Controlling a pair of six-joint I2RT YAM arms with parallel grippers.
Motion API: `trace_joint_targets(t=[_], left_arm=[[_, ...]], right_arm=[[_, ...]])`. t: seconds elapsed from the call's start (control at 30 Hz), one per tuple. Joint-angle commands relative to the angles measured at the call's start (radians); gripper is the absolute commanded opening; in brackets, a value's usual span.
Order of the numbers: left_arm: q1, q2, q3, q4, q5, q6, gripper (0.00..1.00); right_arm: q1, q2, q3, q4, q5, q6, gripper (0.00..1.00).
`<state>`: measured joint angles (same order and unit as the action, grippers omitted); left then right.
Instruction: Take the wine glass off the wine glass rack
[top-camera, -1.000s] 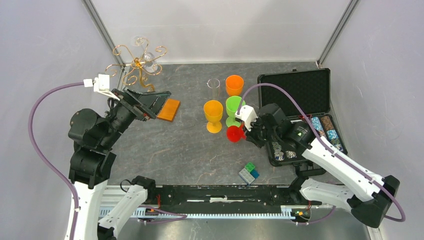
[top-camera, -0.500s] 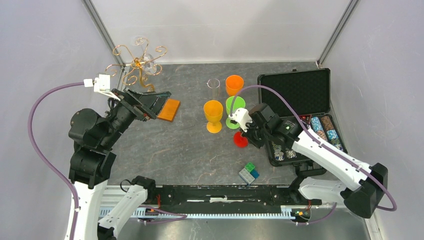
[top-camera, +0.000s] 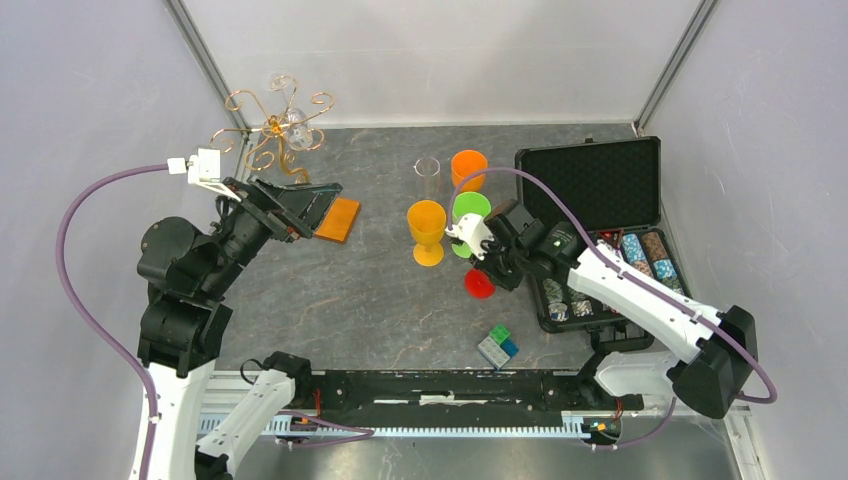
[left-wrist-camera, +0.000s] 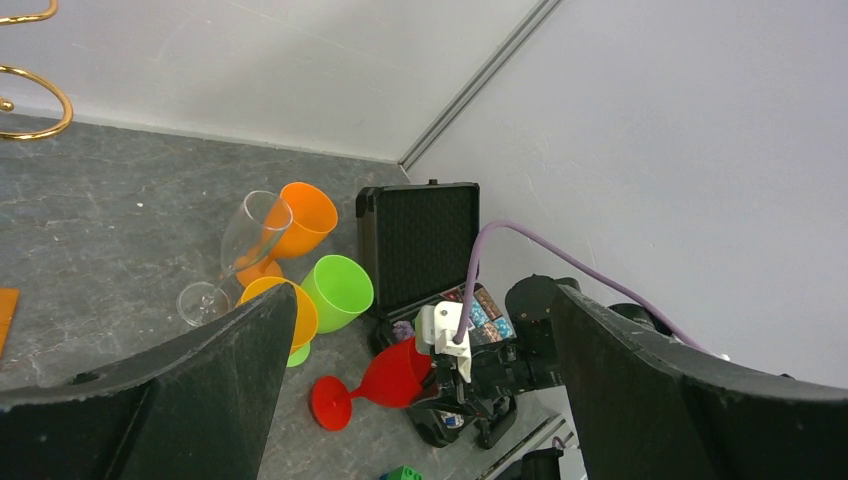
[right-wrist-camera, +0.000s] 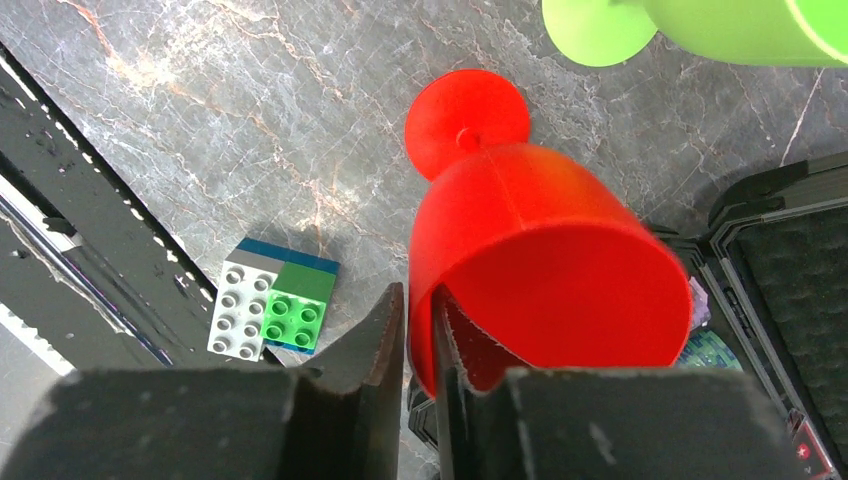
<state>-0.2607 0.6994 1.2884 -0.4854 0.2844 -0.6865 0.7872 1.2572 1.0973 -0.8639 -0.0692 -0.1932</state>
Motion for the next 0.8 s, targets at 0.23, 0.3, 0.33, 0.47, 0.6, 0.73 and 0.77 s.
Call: trace_joint_targets(t=[0.23,0.3,0.33,0.47,0.6,0.73,0.77], left_arm=[[-0.003,-0.005,0.026,-0.012,-0.029,0.061,1.00],[-0.003,-0.005,0.028,-0.013,-0.031,0.063,1.00],[-0.003,-0.005,0.028,-0.014,-0.036,0.062,1.00],[-0.003,0.000,0.030,0.016,-0.060,0.039,1.00],[-0.003,0.047,0.060,0.057,-0.085,0.018,1.00],[-0.003,0.132,0.119,0.062,-0.123,0.008,1.00],[-0.003,0.152,0.138,0.062,-0.137,0.009,1.00]], right_arm=[[0.002,0.017,0.096,0.002,0.013,-0.028,0.41],[0.002,0.013,0.103,0.012,0.009,-0.029,0.43],[0.003,0.010,0.106,0.018,0.005,-0.029,0.46],[0.003,-0.030,0.090,0.077,-0.032,-0.038,0.58],[0.003,-0.082,0.069,0.159,-0.056,-0.038,0.72],[0.003,-0.139,0.048,0.228,-0.055,-0.026,0.78],[0.002,-0.151,0.041,0.248,-0.054,-0.018,0.79]])
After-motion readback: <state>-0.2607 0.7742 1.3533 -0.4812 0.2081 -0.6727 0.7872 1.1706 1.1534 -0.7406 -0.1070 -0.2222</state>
